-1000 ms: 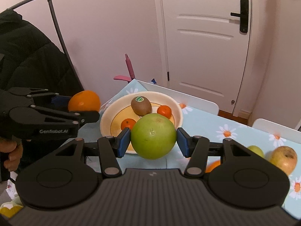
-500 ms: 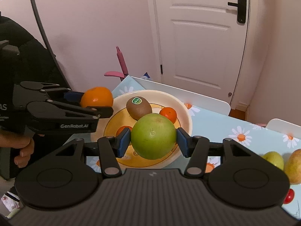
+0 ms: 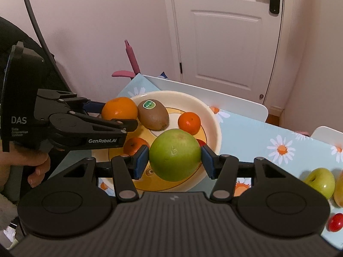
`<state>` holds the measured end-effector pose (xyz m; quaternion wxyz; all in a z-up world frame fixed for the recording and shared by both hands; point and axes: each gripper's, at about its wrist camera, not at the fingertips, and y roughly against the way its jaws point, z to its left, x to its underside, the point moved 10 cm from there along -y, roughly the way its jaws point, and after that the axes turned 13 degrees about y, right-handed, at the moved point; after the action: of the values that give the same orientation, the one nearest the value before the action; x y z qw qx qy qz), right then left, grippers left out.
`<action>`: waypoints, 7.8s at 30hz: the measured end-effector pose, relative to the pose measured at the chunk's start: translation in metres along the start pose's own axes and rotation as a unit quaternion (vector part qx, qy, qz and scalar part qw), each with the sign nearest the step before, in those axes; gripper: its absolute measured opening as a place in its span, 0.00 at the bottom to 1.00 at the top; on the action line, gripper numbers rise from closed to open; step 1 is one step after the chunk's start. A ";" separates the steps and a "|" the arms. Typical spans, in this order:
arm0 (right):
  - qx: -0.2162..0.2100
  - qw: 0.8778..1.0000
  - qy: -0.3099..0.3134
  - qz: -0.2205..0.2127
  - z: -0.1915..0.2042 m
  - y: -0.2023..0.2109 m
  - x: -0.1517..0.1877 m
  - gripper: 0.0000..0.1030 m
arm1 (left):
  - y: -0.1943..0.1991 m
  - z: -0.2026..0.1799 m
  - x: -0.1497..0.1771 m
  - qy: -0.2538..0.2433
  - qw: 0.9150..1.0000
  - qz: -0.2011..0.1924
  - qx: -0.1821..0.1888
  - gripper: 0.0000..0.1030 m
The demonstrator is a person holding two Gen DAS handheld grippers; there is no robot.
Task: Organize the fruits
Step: 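Carry the orange and green apple over the cream bowl with both grippers, then release the orange into the bowl while the right gripper releases the green apple, then move both open grippers back over the remaining fruit, then grasp the second large orange with the left gripper while the right gripper grasps a red tomato, then carry the orange and red tomato over the cream bowl, then release the orange into the bowl while the right gripper releases the tomato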
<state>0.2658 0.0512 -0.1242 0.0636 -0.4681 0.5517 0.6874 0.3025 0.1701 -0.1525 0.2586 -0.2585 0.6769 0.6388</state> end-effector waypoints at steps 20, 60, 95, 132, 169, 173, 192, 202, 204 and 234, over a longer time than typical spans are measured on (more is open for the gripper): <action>-0.027 0.999 0.047 -0.002 -0.006 0.011 0.001 0.66 | 0.050 0.009 -0.004 0.065 0.997 -0.033 -0.026 0.94; -0.002 0.994 0.103 -0.028 0.008 0.025 0.005 1.00 | 0.103 0.011 0.006 0.099 0.993 -0.032 -0.047 0.95; 0.087 0.996 -0.003 -0.033 -0.154 0.171 0.122 0.99 | 0.151 -0.164 0.026 0.058 0.995 -0.083 -0.013 0.95; 0.020 0.999 0.003 -0.028 -0.206 0.083 0.189 0.64 | 0.013 -0.260 0.080 0.046 0.999 -0.026 0.008 0.64; -0.012 0.997 0.031 -0.063 -0.160 0.120 0.137 0.47 | 0.089 -0.216 0.080 0.111 0.992 -0.051 -0.038 0.64; -0.019 0.997 0.037 -0.072 -0.140 0.127 0.118 0.47 | 0.108 -0.197 0.070 0.117 0.990 -0.061 -0.044 0.64; -0.007 0.996 0.018 -0.088 -0.054 0.103 0.024 0.47 | 0.132 -0.077 0.039 0.095 0.992 -0.065 -0.051 0.64; 0.012 0.997 0.002 -0.070 -0.023 0.062 0.006 0.47 | 0.094 -0.027 0.039 0.070 0.996 -0.049 -0.037 0.64; 0.016 0.998 -0.003 -0.067 -0.019 0.054 0.003 0.47 | 0.086 -0.021 0.040 0.062 0.996 -0.046 -0.032 0.64; -0.044 0.996 0.058 -0.048 0.001 0.030 -0.005 0.47 | 0.108 -0.010 0.040 0.080 0.993 -0.075 -0.048 0.95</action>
<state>0.2499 0.0425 -0.0998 0.0438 -0.5354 0.5010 0.6785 0.1992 0.1645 -0.1000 0.2381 -0.3709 0.6428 0.6265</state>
